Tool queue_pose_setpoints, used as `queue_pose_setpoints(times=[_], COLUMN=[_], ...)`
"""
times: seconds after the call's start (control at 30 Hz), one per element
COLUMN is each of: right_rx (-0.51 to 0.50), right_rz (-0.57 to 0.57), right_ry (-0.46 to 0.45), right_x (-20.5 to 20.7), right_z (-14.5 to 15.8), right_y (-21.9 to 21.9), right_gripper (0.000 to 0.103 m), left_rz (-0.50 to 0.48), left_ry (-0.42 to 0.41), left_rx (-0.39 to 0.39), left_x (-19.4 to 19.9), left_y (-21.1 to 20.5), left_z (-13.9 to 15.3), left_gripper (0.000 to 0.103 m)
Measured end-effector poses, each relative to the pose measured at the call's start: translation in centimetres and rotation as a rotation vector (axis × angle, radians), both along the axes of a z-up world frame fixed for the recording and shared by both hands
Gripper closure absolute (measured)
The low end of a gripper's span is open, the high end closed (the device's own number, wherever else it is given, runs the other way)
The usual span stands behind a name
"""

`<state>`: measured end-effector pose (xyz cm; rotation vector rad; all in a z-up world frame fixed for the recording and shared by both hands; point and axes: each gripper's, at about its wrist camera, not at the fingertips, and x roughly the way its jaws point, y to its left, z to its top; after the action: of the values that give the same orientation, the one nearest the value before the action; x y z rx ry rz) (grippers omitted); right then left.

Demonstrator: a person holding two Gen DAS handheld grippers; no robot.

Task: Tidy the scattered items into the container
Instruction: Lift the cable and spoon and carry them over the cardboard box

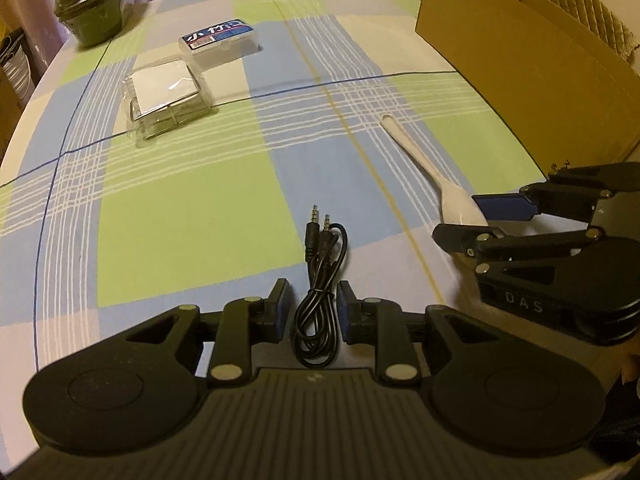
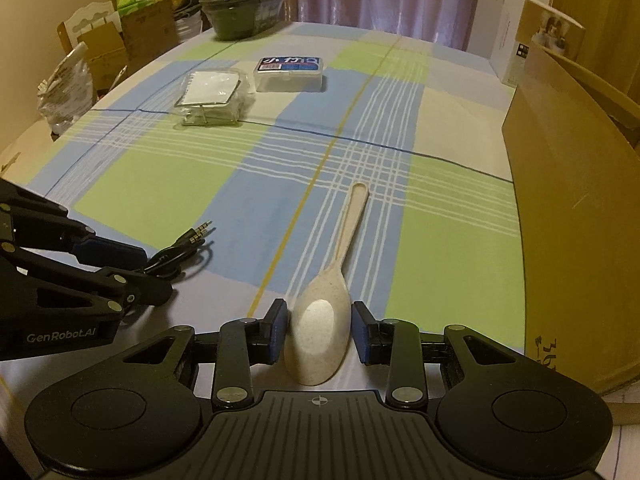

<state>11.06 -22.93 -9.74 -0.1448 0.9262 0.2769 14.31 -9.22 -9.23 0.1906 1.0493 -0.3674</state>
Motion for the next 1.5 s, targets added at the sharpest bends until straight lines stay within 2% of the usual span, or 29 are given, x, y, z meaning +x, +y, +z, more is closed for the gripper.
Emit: queue_pose_setpoints(times=[0.17,0.23,0.47,0.7,0.87,1.07,1.2,1.27,1.43,1.47,1.5], right_rx=[0.013,0.017,0.045,0.053,0.041,0.0,-0.006,-0.011,-0.004,-0.002,-0.002], right_rz=[-0.014,-0.015,-0.042,-0.046,-0.047,-0.056,-0.058,-0.056,-0.06,-0.061,-0.061], right_ry=[-0.005,-0.005,0.015,-0.012,0.0,0.004,-0.001,-0.005,-0.007,-0.007,-0.007], right_x=[-0.2,-0.2,-0.1,-1.2,-1.7,-2.0,-1.9,-2.0,-2.1,-2.1,-2.2], right_z=[0.0,0.0,0.3,1.7,1.5,0.5,0.3,0.3,0.2,0.2,0.2], right_y=[-0.3,-0.4,-1.1,-1.6,-1.6,-1.8,-1.9,-1.8,-1.9,-1.9,-1.9], right_gripper=[0.066,0.066,0.067,0.067,0.067,0.067,0.067,0.066,0.066,0.066,0.066], left_rz=[-0.035,-0.04,-0.003,0.025,0.032,0.031,0.027,0.024,0.011,0.01,0.011], left_ry=[0.011,0.017,0.026,0.022,0.02,0.037,0.032,0.029,0.043,0.046,0.05], left_rx=[0.018,0.02,0.001,-0.018,-0.028,-0.026,-0.007,0.014,0.032,0.03,0.023], left_x=[0.4,0.5,0.2,-0.1,-0.6,-0.9,-1.1,-1.0,-0.6,-0.5,-0.5], left_y=[-0.6,-0.7,-0.5,-0.3,-0.2,-0.2,-0.4,-0.5,-0.7,-0.7,-0.6], left_z=[0.0,0.0,0.6,1.5,2.0,1.3,0.9,0.8,0.3,0.3,0.3], left_gripper=[0.082,0.089,0.09,0.091,0.092,0.093,0.09,0.083,0.083,0.09,0.092])
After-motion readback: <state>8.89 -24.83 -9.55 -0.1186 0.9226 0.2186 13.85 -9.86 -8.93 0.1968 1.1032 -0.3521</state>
